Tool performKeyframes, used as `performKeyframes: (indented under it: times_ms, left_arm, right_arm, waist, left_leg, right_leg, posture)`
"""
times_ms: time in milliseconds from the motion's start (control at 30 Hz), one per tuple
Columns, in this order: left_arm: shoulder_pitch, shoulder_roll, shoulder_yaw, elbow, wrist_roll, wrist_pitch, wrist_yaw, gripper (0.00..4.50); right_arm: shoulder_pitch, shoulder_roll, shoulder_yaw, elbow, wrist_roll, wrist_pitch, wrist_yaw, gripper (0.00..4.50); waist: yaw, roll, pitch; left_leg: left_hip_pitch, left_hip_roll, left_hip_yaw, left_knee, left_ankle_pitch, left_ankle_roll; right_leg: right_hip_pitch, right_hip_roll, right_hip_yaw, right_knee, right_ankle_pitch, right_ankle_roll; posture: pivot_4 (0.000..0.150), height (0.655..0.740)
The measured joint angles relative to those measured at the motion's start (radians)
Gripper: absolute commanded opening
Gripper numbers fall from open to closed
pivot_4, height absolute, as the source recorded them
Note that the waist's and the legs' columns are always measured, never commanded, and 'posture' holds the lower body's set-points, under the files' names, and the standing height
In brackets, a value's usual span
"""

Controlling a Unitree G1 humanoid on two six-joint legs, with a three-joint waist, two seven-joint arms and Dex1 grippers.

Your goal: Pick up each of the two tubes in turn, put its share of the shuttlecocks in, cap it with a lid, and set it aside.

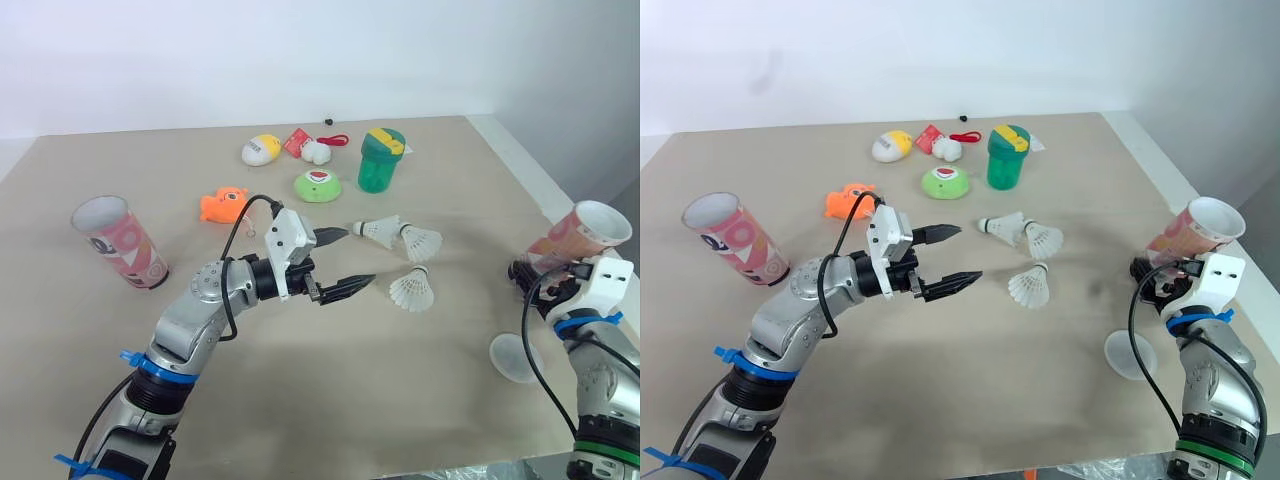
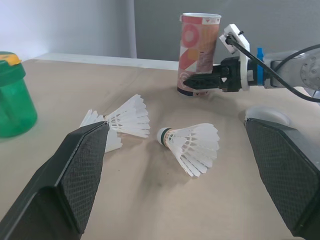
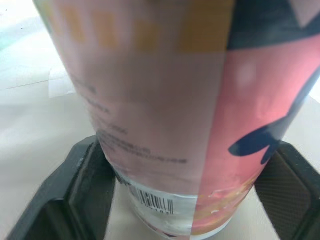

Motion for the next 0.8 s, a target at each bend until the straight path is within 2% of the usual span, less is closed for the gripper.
performKeyframes:
  times_ms: [333, 800]
  left_arm:
    - [0.003, -0.004, 0.0, 0.01, 0.001, -0.001, -0.025, 4.5]
    - [-0.007, -0.015, -0.007, 0.036, 0.017, -0.003, -0.06, 4.5]
  right_arm:
    - [0.1, 0.016, -0.001, -0.126, 0.047, 0.015, -0.019, 4.23]
    - [0.138, -0.027, 0.02, -0.172, 0.034, 0.155, -0.042, 4.23]
  waist:
    - [0.0, 0.001, 0.0]
    - [0.0, 0.001, -0.001]
  left_leg:
    - [0.0, 0.0, 0.0, 0.001, 0.0, 0.0]
    - [0.0, 0.0, -0.004, 0.008, 0.0, 0.001]
  right_leg:
    - [0.0, 0.0, 0.0, 0.0, 0.0, 0.001]
    - [0.005, 0.001, -0.002, 0.0, 0.001, 0.001]
  posture:
    - [0.15, 0.74]
    - [0.15, 0.74]
